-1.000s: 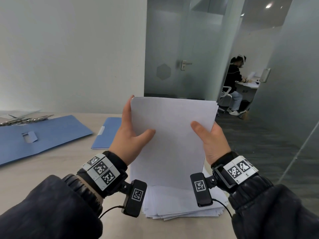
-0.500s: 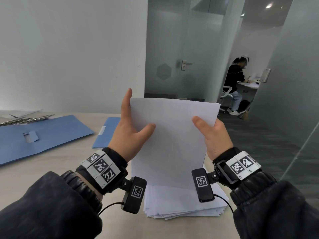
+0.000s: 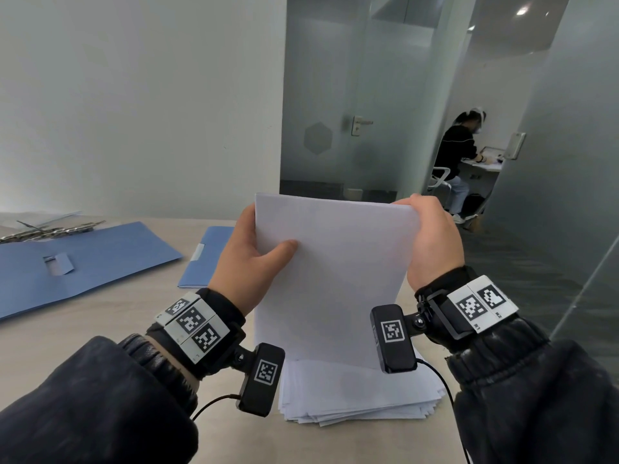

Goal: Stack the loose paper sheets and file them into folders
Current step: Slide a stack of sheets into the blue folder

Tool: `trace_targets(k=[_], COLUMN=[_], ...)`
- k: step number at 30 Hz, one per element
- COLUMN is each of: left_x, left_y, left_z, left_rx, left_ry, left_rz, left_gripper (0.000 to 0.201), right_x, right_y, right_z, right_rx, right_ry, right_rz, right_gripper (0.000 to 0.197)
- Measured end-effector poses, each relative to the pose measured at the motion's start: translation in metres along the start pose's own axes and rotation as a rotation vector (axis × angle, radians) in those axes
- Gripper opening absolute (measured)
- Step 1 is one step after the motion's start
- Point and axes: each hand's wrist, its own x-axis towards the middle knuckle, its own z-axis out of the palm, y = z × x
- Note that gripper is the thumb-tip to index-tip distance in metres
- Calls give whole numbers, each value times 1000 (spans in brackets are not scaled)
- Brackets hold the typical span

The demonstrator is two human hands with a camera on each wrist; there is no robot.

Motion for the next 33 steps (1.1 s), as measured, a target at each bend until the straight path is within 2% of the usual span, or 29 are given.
trace_targets(k=[3,6,9,13,16,20,24,28,33], left_x=[-1,-1,1,-2,-11,-27,-31,-24,-32], left_y=[-4,-6,-6,-13,-29,-56,-68,-66,-85], left_z=[0,0,1,0,1,5,8,7,1], left_rx=[-28,-51,-94,-143,-123,-112,-123,-134,-130], left_ry=[-5,-3,5,10,11,-7,8,-11,-193], left_rz=[-24,-44,-68,-108,-164,-276,-341,-323,-420], left_gripper=[48,42,34,27,22,30,24,25,42], right_x=[2,4,5,-4,-21,-48,-60,-52,-64], right_y=[-2,-3,-2,20,49,82,94,91,102], right_z=[2,5,7,-1,-8,-10,-7,-6,-12], right_rx=[11,-51,-17,119,143,97,118,170,126], right_ry=[5,-4,-9,-160,-267,-308,-310,-270,-275], right_rz=[39,-10,-20,49,183,340,384,388,415], right_gripper=[45,40,40,72,63,39,37,39,41])
